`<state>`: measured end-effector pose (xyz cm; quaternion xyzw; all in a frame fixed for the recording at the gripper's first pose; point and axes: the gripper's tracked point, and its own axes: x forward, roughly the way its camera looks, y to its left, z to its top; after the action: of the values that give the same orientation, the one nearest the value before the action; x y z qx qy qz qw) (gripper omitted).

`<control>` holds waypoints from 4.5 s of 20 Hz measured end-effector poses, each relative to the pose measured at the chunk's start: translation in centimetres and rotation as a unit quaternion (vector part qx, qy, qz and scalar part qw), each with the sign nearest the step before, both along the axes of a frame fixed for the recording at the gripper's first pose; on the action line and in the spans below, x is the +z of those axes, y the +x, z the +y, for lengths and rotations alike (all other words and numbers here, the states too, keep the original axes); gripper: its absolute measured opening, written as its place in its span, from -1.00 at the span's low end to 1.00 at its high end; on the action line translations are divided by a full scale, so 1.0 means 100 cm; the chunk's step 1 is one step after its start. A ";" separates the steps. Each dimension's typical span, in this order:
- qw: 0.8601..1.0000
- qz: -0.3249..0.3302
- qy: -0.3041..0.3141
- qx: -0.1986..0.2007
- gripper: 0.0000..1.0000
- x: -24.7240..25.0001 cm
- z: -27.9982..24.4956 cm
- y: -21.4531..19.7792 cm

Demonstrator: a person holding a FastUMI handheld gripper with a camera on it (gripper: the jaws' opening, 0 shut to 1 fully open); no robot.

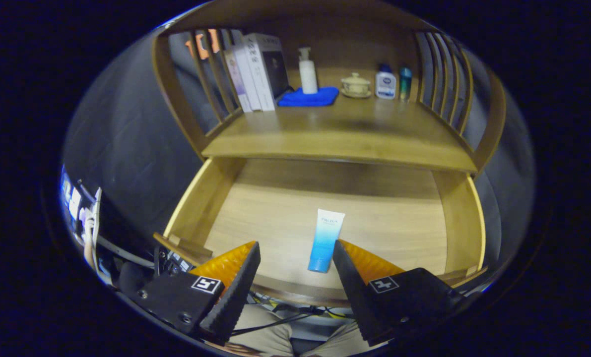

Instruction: Pull open the drawer, take out the items inside it, and place them on the countertop above the cabinet.

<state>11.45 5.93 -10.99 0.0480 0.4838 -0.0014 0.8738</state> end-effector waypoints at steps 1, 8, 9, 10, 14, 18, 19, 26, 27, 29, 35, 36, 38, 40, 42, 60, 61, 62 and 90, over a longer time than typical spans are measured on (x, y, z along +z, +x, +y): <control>1.000 0.026 0.009 -0.009 0.86 -0.009 -0.003 0.006; 0.990 0.126 -0.006 -0.063 0.83 -0.059 -0.029 0.023; 0.988 0.140 -0.011 -0.068 0.80 -0.066 -0.032 0.024; 0.985 0.152 -0.008 -0.076 0.78 -0.072 -0.032 0.025; 0.976 0.192 0.015 -0.098 0.65 -0.086 -0.030 0.022; 0.973 0.205 0.007 -0.107 0.31 -0.094 -0.036 0.019; 0.973 0.207 0.005 -0.107 0.26 -0.096 -0.036 0.020; 0.979 0.185 0.024 -0.084 -0.11 -0.093 -0.024 0.021; 0.981 0.180 0.019 -0.077 -0.10 -0.091 -0.024 0.021; 0.985 0.160 0.002 -0.062 -0.11 -0.080 -0.025 0.025; 0.991 0.120 0.021 -0.049 -0.11 -0.033 -0.018 0.032; 0.992 0.113 0.022 -0.049 -0.11 -0.024 -0.018 0.034; 0.993 0.102 0.024 -0.046 -0.11 -0.009 -0.017 0.038; 0.995 0.091 0.022 -0.041 -0.11 0.006 -0.016 0.044; 0.996 0.079 0.019 -0.039 -0.11 0.023 -0.016 0.051; 0.996 -0.009 -0.039 -0.082 -0.11 0.086 -0.039 0.191; 0.996 -0.009 -0.037 -0.083 -0.11 0.083 -0.039 0.196; 0.996 -0.007 -0.038 -0.085 -0.11 0.079 -0.041 0.201; 0.994 -0.067 -0.070 -0.046 0.58 0.089 -0.028 0.155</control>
<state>26.91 3.17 -2.06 0.0092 0.4203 -0.0719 0.9045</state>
